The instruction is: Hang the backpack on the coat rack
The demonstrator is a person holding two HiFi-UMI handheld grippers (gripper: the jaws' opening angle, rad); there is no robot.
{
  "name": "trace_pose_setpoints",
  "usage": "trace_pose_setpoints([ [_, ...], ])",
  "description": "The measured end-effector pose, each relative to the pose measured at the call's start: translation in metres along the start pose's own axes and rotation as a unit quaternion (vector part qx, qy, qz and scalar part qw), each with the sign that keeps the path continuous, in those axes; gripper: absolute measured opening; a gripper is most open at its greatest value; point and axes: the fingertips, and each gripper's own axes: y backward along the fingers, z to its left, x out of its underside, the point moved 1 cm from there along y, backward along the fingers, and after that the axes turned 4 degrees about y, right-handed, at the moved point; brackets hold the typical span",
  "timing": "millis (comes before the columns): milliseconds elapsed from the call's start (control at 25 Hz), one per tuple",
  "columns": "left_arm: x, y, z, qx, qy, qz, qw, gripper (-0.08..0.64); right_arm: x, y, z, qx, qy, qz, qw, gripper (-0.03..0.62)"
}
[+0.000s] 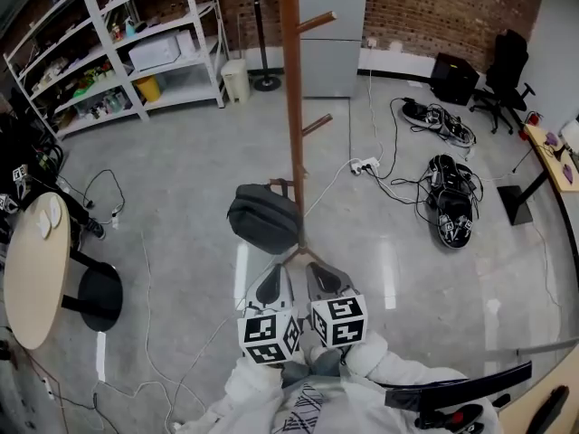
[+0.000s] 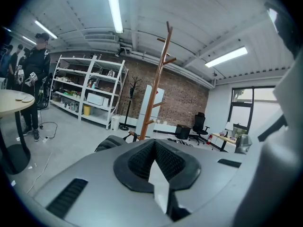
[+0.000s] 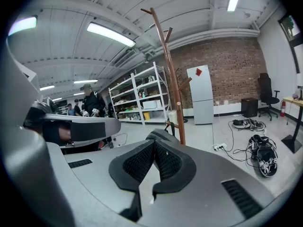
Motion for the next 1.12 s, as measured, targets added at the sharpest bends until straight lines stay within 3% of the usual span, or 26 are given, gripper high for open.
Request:
trace_pose_setpoints([
  [560,-0.023,-0.001,0.001,-0.013,-0.012,-0.028,0.9995,0.002,-0.018,-0.005,0.008,-0.02,0.047,-0.005,0.999,0.012],
  [1120,-0.03,0.003,0.015,-0.02,0.003,-0.041,0.999,0.002,-0.017,-0.007,0.016,-0.024,0.049,-0.006,0.999,0.012],
])
